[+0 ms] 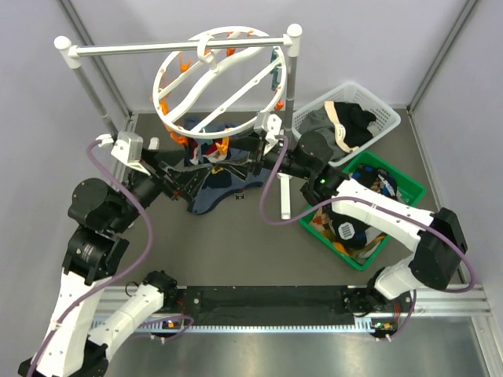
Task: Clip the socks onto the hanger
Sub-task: Open the clamp at the hanger.
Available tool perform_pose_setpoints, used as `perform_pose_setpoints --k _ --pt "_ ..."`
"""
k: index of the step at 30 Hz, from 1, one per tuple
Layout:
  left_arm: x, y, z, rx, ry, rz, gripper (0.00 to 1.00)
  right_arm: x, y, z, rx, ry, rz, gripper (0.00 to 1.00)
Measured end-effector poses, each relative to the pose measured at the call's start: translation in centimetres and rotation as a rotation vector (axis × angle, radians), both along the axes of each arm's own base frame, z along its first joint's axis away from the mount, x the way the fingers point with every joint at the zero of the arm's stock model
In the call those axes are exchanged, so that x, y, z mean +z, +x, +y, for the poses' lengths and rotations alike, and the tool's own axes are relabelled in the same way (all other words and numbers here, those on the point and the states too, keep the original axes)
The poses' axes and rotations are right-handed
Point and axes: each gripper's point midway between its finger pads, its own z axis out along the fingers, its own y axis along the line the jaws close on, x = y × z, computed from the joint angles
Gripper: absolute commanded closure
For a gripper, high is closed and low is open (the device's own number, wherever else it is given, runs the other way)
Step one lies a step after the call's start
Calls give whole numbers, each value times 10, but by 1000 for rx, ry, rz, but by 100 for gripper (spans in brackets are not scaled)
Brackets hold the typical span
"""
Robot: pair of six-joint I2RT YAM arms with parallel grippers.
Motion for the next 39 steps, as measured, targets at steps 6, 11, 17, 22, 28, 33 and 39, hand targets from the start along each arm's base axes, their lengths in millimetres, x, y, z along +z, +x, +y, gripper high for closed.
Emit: perform_pose_setpoints --k 6,11,17,22,28,33,39 --pt "-11 7 -14 -57 13 47 8 -4 1 2 3 -4 20 61" --pt "-22 20 -22 -69 0 111 11 -2 3 1 -6 10 33 72" --pt "-30 36 -28 -53 -42 191 20 1 9 0 -70 41 28 78" --pt "-32 46 -29 -23 -88 235 28 -8 10 7 -182 29 -2 83" --pt "-31 53 -24 28 -114 250 36 -4 8 10 -349 23 -76 85" --pt "-25 58 -18 74 -123 234 47 0 8 8 -456 12 -128 85" --pt "-26 65 -11 124 -116 230 60 -2 14 9 -555 -12 -169 85"
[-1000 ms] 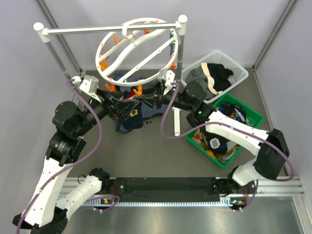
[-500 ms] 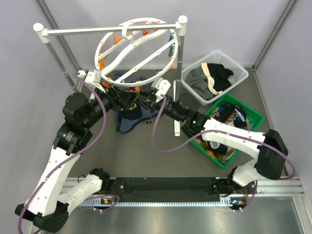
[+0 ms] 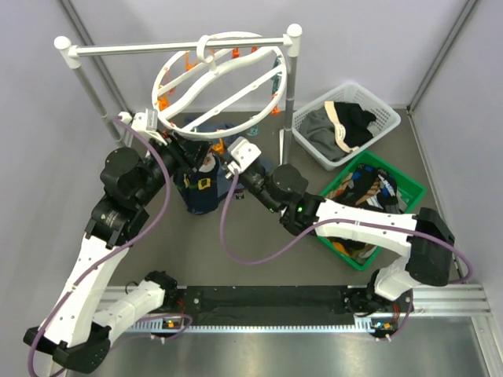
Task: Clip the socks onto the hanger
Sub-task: Open the clamp at the hanger.
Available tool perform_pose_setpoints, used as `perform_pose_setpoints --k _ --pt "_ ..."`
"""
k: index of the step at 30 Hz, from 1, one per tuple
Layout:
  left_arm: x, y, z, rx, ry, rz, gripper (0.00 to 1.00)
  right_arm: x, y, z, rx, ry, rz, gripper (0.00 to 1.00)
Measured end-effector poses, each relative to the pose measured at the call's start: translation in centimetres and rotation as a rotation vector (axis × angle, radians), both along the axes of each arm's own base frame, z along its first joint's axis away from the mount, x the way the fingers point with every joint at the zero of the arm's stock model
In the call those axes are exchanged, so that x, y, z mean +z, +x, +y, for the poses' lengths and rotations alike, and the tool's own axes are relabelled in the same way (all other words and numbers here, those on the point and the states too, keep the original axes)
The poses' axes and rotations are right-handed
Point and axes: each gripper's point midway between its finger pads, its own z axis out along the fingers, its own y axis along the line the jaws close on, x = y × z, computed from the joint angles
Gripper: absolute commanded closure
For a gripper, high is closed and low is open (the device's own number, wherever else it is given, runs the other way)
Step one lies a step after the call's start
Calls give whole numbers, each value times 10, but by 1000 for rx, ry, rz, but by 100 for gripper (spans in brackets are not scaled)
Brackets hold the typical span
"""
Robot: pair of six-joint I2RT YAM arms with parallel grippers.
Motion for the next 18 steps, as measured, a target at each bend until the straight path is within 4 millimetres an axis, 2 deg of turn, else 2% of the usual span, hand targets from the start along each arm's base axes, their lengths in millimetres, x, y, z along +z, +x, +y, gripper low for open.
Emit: perform_pose_setpoints --k 4,6,7,11,13,18 --pt "-2 3 1 16 6 6 65 -3 5 4 -58 -25 -17 85" --pt "-2 4 2 23 7 6 69 -3 5 6 -77 -40 -30 79" --pt "-2 4 3 27 8 6 72 -2 5 8 -83 -44 -37 72" --pt "-3 7 6 48 15 4 87 -4 3 10 -88 -57 -42 61" --pt "-4 8 7 58 21 5 89 -6 2 12 -81 -65 -39 55" --pt "-6 11 12 86 30 10 91 -16 -3 18 -29 -88 -3 48"
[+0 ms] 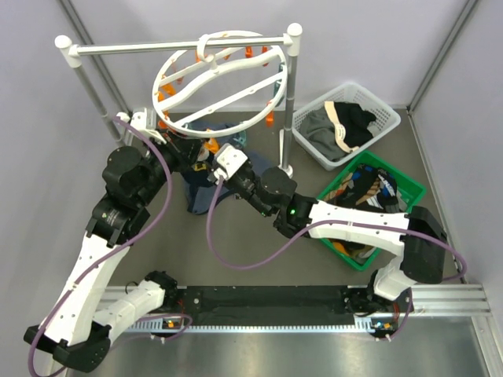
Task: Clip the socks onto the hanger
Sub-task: Open the clamp at the hanger.
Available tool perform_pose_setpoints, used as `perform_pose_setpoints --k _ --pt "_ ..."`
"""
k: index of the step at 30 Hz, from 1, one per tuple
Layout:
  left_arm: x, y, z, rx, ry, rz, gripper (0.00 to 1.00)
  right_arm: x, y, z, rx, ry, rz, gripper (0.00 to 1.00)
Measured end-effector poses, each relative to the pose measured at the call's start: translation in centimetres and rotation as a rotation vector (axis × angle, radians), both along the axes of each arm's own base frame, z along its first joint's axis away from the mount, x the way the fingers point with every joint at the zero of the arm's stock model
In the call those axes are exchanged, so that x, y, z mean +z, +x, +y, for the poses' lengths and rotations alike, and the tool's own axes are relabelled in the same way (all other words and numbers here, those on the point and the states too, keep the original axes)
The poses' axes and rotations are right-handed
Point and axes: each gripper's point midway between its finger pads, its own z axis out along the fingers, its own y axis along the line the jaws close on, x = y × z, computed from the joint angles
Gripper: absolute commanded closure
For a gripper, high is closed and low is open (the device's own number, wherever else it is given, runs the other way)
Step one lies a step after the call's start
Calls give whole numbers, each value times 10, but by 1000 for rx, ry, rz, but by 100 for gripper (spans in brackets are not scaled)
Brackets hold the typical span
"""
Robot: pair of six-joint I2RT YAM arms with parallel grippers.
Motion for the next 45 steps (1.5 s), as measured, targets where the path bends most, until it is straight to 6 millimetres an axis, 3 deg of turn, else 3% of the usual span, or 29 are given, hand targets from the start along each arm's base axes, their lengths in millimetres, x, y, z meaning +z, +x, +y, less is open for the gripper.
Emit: perform_pose_setpoints --k 4,11,17,20,25,29,31,35,40,45 --pt "-1 0 2 10 7 6 91 -1 -1 -1 79 26 62 47" --pt "8 0 3 13 2 -11 91 20 15 -18 216 158 157 47" --pt "11 2 2 12 2 -11 91 22 14 -18 342 207 233 49" --pt "12 3 1 11 2 -10 91 21 9 -15 396 210 252 54" --pt "13 3 -1 1 2 -7 90 14 -1 -5 469 187 275 72" --pt "13 2 -2 -4 1 -2 90 13 -1 -4 483 184 282 75" --pt "14 2 -2 -6 0 -5 90 14 -1 -4 485 186 281 83" --pt "16 1 -1 -6 -1 -9 82 16 -1 -4 489 188 278 100" --pt "18 -2 -1 -10 -1 -15 66 19 -3 -3 501 194 268 100" --pt "20 -7 2 -10 -1 -23 41 21 -5 -1 485 190 242 100"
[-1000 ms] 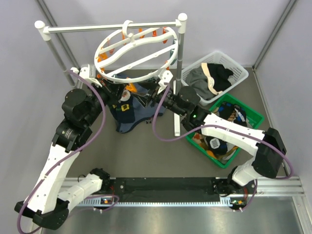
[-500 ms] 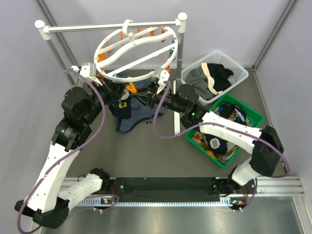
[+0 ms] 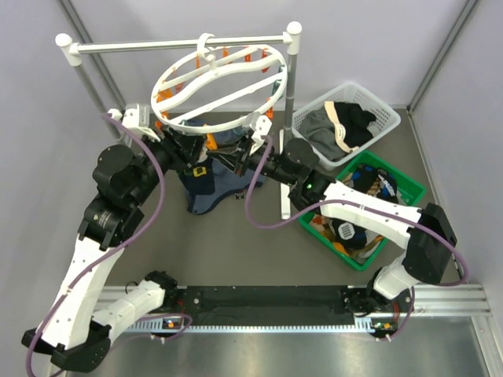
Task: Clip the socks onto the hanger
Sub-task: Open the clamp at the hanger.
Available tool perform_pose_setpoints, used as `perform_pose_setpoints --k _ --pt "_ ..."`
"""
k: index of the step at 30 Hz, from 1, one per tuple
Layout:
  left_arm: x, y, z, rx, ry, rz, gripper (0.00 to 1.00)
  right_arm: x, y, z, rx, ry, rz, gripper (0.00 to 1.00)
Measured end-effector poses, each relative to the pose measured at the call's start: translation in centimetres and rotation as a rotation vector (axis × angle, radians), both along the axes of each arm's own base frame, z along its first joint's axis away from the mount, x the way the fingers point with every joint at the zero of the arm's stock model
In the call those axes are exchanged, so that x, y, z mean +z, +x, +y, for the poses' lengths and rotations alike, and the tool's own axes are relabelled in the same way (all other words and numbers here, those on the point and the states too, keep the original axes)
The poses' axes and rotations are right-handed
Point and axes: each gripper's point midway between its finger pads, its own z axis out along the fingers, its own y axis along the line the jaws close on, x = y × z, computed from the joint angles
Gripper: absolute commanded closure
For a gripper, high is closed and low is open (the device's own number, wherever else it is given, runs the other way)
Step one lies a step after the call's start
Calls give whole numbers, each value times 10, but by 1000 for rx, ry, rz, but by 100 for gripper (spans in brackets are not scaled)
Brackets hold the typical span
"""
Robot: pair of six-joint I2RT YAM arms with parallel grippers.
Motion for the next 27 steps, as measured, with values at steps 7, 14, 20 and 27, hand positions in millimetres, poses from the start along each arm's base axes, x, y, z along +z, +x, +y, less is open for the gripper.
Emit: perform_pose_setpoints --k 7,14,20,27 --pt "9 -17 11 15 -3 -33 20 4 -4 7 -92 -2 -61 100" --pt "14 -26 5 -43 27 -74 18 -7 -3 15 -153 -37 -89 100" --pt "-2 -14 3 -31 75 -45 21 -10 5 14 -199 -46 -93 100" --pt "-24 1 12 47 95 7 34 -11 8 15 -213 -43 -97 100"
